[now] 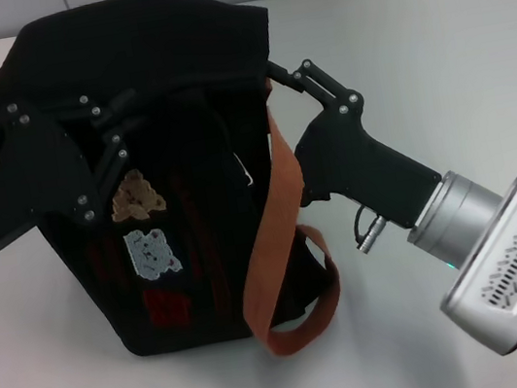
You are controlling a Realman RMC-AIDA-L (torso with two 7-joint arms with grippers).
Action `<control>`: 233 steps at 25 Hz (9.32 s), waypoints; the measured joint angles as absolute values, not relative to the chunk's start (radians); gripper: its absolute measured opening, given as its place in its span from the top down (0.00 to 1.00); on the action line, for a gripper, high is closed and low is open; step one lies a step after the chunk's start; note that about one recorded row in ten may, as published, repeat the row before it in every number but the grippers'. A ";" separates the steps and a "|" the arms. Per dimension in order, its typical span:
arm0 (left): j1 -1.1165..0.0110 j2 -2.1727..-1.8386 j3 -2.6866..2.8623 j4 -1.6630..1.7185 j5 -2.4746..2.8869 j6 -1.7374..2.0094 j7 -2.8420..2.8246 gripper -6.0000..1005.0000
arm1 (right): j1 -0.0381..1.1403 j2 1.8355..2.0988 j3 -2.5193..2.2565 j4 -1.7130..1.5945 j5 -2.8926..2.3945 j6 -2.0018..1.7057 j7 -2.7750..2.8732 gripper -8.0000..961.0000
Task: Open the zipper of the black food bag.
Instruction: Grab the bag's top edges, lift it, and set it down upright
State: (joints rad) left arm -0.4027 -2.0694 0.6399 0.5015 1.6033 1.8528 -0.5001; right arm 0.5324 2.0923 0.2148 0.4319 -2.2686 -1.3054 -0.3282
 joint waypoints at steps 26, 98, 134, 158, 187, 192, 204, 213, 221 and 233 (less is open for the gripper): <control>-0.412 -2.069 0.640 0.487 1.604 1.848 -0.488 0.92 | 0.503 2.092 0.250 0.458 -2.272 -1.271 -0.390 0.13; -0.436 -2.069 0.640 0.442 1.607 1.826 -0.461 0.92 | 0.516 2.094 0.278 0.427 -2.271 -1.288 -0.291 0.13; -0.437 -2.069 0.640 0.429 1.606 1.814 -0.449 0.92 | 0.459 2.094 0.258 0.408 -2.341 -1.354 -0.324 0.69; -0.436 -2.069 0.653 0.403 1.607 1.820 -0.431 0.92 | 0.527 2.094 0.262 0.466 -2.344 -1.232 -0.314 0.63; -0.438 -2.069 0.655 0.386 1.608 1.818 -0.422 0.92 | 0.518 2.094 0.304 0.459 -2.349 -1.230 -0.334 0.64; -0.442 -2.069 0.655 0.386 1.608 1.815 -0.421 0.92 | 0.518 2.094 0.304 0.464 -2.350 -1.229 -0.383 0.79; -0.445 -2.069 0.655 0.387 1.609 1.818 -0.421 0.92 | 0.519 2.094 0.291 0.466 -2.350 -1.229 -0.390 0.98; -0.443 -2.069 0.658 0.387 1.608 1.822 -0.420 0.92 | 0.518 2.094 0.288 0.467 -2.350 -1.226 -0.391 0.99; -0.438 -2.070 0.661 0.380 1.599 1.824 -0.420 0.92 | 0.518 2.094 0.284 0.469 -2.352 -1.226 -0.388 0.99; -0.383 -2.069 0.500 0.351 1.596 1.831 -0.419 0.92 | 0.450 2.094 0.288 0.426 -2.344 -1.195 -0.388 0.98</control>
State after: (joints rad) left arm -0.3830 -2.0689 0.5005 0.3509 1.5959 1.8311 -0.4190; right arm 0.4503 2.0939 0.2875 0.4262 -2.3436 -1.1948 -0.3880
